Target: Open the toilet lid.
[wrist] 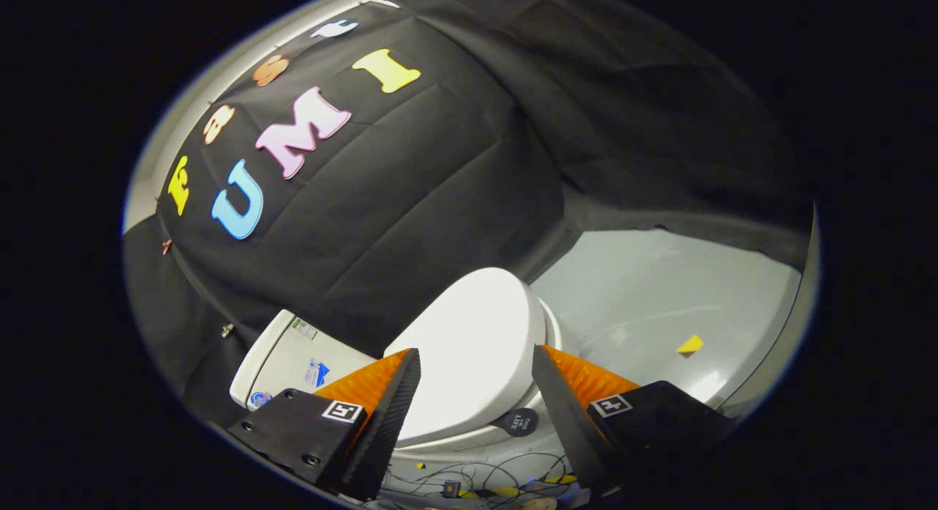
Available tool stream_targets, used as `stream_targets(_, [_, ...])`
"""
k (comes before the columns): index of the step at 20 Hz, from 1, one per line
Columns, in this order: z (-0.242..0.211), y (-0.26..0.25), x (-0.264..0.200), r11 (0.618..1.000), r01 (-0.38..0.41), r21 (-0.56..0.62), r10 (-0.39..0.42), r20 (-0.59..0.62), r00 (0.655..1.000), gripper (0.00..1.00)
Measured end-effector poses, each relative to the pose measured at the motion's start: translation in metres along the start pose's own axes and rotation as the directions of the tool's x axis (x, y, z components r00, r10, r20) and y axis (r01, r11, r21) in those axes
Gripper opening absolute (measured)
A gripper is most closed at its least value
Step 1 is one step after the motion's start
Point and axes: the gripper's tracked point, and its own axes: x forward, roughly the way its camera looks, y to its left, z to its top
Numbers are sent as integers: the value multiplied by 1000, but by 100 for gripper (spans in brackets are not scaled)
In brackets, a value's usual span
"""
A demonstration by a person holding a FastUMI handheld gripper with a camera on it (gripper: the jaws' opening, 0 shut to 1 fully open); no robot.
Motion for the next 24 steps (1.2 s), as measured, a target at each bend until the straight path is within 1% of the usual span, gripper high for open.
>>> stream_targets(3, [-25, -26, 13, 996, -7, 94, 12, -53, 999, 97])
stream_targets(6, [-53, -49, 23, 985, 16, 172, 1, -98, 995, 96])
stream_targets(10, [-96, -54, 32, 975, 18, 221, 23, -182, 983, 96])
stream_targets(12, [-112, -53, 37, 974, 16, 227, 31, -202, 979, 96])
stream_targets(14, [-118, -51, 40, 966, 2, 257, 52, -204, 978, 80])
stream_targets(15, [-118, -48, 42, 961, -14, 277, 71, -196, 978, 80])
stream_targets(18, [-136, -52, 51, 956, -7, 293, 75, -220, 973, 39])
stream_targets(20, [-140, -46, 51, 944, -26, 328, 104, -221, 970, 39])
stream_targets(21, [-137, -45, 51, 934, -41, 355, 119, -202, 972, 39])
stream_targets(22, [-136, -47, 53, 926, -37, 377, 112, -180, 977, 35])
stream_targets(24, [-137, -46, 53, 916, -51, 399, 132, -176, 975, 27])
